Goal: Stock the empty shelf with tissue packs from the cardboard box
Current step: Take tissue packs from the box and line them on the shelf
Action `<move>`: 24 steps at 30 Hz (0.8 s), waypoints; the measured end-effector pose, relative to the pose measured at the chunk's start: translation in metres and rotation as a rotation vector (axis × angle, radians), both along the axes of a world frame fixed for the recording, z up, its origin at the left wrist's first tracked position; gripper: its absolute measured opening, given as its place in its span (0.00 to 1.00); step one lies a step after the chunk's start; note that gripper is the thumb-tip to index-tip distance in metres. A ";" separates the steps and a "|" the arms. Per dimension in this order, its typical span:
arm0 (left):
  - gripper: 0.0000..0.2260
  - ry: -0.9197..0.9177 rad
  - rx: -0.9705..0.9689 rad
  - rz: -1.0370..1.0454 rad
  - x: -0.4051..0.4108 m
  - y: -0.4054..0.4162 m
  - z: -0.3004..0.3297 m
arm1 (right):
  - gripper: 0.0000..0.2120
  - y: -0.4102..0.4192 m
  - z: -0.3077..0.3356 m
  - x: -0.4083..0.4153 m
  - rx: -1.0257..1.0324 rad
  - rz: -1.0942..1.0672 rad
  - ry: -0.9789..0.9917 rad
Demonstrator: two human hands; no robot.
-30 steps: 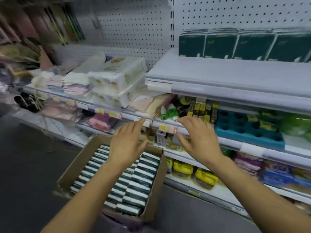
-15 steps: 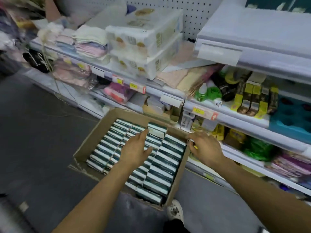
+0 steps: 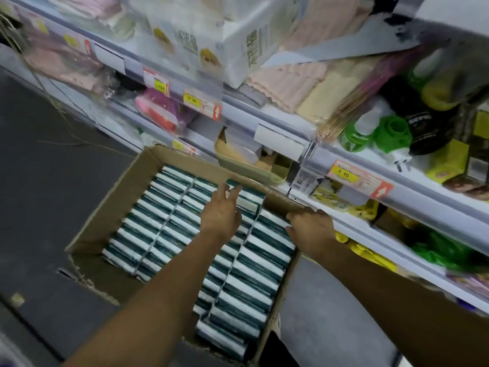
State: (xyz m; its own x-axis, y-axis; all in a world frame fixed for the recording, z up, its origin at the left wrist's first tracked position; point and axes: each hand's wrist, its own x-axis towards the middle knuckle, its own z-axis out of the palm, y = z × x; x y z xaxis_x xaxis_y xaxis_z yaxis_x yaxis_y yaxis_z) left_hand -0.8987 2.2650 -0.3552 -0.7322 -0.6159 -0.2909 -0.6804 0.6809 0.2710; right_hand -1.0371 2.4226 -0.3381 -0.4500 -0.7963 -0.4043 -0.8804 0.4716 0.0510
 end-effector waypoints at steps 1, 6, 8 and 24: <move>0.28 -0.006 -0.057 -0.022 -0.006 -0.002 -0.004 | 0.10 -0.003 -0.003 -0.001 0.027 -0.011 -0.010; 0.29 -0.105 -0.200 -0.194 -0.023 -0.007 -0.022 | 0.08 -0.008 -0.020 0.002 0.101 -0.042 -0.012; 0.28 -0.162 -0.280 -0.253 -0.027 -0.007 -0.028 | 0.07 -0.008 -0.026 0.002 0.085 -0.046 0.000; 0.13 0.310 0.303 0.399 0.010 0.003 0.048 | 0.08 0.031 0.029 -0.011 -0.558 -0.350 -0.564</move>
